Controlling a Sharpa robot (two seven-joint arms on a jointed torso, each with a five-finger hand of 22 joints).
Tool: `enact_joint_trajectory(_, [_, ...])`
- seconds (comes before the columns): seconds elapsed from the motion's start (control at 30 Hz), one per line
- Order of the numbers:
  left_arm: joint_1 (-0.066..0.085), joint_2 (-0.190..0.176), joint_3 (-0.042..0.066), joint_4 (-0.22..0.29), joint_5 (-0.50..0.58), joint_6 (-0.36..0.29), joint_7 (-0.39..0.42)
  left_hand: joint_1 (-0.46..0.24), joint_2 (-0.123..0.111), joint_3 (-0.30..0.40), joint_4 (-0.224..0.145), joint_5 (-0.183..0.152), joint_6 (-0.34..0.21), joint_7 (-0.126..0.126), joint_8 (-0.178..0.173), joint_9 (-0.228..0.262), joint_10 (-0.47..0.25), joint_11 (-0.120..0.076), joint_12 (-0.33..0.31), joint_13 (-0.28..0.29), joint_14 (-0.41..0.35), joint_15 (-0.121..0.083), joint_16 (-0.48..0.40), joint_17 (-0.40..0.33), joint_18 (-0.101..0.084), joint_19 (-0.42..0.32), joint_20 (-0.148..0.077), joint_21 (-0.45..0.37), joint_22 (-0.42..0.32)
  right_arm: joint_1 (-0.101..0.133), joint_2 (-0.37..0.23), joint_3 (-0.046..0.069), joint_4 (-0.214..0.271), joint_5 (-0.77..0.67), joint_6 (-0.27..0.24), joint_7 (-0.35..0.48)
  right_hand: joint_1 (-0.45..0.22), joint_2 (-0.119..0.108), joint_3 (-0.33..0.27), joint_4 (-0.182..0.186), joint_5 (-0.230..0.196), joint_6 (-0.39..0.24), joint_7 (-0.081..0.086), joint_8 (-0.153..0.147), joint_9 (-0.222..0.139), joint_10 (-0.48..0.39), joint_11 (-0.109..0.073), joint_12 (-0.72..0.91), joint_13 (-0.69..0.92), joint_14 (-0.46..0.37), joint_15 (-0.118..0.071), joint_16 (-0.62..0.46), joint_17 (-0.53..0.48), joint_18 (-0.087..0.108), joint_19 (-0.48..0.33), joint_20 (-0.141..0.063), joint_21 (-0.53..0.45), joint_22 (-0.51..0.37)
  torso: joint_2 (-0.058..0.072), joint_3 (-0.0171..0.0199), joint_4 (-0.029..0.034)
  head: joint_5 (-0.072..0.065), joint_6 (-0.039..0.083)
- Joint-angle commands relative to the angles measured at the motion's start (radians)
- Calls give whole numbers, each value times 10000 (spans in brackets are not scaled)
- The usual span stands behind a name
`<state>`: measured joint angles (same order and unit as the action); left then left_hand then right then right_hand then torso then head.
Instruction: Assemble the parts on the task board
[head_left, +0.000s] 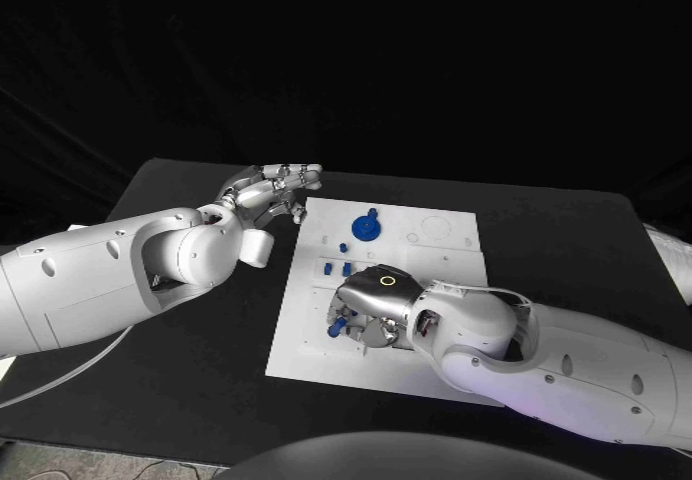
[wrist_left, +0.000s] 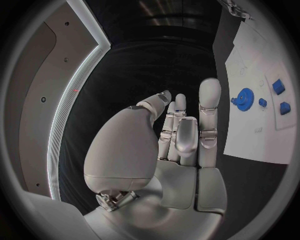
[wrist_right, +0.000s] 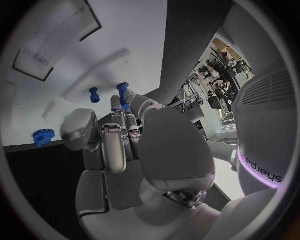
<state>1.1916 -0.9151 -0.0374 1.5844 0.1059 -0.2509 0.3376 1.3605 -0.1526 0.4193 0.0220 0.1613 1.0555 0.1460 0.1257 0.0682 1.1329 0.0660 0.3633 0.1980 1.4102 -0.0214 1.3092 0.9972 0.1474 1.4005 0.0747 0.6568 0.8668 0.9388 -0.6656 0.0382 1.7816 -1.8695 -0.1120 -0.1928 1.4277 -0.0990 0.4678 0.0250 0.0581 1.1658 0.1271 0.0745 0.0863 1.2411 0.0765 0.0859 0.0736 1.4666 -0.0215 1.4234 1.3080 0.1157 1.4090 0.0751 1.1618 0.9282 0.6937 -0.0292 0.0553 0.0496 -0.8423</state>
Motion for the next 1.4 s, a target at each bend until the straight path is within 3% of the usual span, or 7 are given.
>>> enact_joint_trajectory(0.03, [2, 6, 4, 25, -34, 187, 25, 13, 120, -24, -56, 36, -58, 17, 46, -2, -74, 8, 60, 10, -7, 41, 27, -9, 121, 46, 27, -42, -16, -7, 93, -15, -57, -167, 343, -175, -198, -76, 23, 7, 18, -148, 79, -66, -35, 51, -120, -166, -27, 598, 2, -15, 220, 38, -57, -4, 3, -46, -2, -9, 10, -23, 5])
enact_joint_trajectory(0.6, [3, -9, 4, 47, -34, 203, -9, 13, 120, -24, -56, 36, -58, 17, 46, -2, -74, 8, 60, 10, -7, 41, 27, -9, 121, 46, 27, -42, -16, 10, 321, -28, -194, -156, -28, -87, -794, -519, -270, 151, 160, -1123, 166, -126, -191, -1452, 156, -237, -125, 501, 234, -260, -154, 117, -247, 227, -306, -518, 2, 2, 4, -48, -5])
enact_joint_trajectory(0.9, [3, -11, 4, 43, -34, 210, -21, 12, 122, -27, -60, 35, -60, 18, 52, -2, -97, 11, 81, 17, -13, 44, 22, -24, 124, 43, 28, -58, -29, 8, 159, -30, -89, -158, -800, -2, -904, -642, -1354, 186, 227, -1889, 113, -133, -199, -2675, 337, -111, -88, 432, 372, -487, -483, 211, -408, 362, -680, -1054, -3, 10, 13, -85, 10])
enact_joint_trajectory(1.07, [2, -25, 4, 37, -34, 210, -19, 12, 122, -27, -60, 35, -60, 18, 52, -2, -97, 11, 81, 17, -13, 44, 22, -24, 124, 43, 28, -58, -29, 6, -252, -18, 230, -48, -1304, 144, -719, -581, -2531, 370, 264, -2142, 58, -108, -175, -2846, 361, 105, -72, 424, 370, -530, -551, 235, -418, 350, -764, -1182, -12, 4, 1, -123, 24])
enact_joint_trajectory(1.17, [2, -44, 4, 46, -34, 209, -19, 12, 122, -27, -60, 35, -60, 18, 52, -2, -97, 11, 81, 17, -13, 44, 22, -24, 124, 43, 28, -58, -29, 18, -866, 64, 652, 335, -1889, 288, -534, -431, -2996, 488, 330, -2061, 179, -84, -148, -2510, 244, 432, -31, 415, 308, -578, -621, 231, -401, 328, -780, -1223, -21, -3, -7, -216, 65])
enact_joint_trajectory(1.3, [2, -77, 3, 67, -34, 204, -22, 12, 122, -27, -60, 35, -60, 18, 52, -2, -97, 11, 81, 17, -13, 44, 22, -24, 124, 43, 28, -58, -29, 205, -1992, 175, 1202, 2078, -2590, 346, -601, -167, -3095, 679, 601, -1560, 297, 110, -56, -946, 61, 1246, 229, 504, 168, -363, -296, 144, -215, 224, -436, -728, -35, -18, -2, -396, 116])
enact_joint_trajectory(1.4, [2, -119, -2, 94, -34, 188, -21, 12, 122, -27, -60, 35, -60, 18, 52, -2, -97, 11, 81, 17, -13, 44, 22, -24, 124, 43, 28, -58, -29, 399, -2808, 204, 1520, 3591, -2736, 164, -784, -154, -3219, 857, 735, -1434, 194, 205, -30, 173, -139, 1846, 549, 640, 32, 21, 257, 27, 45, 103, 91, 2, -52, -26, -58, -498, 157])
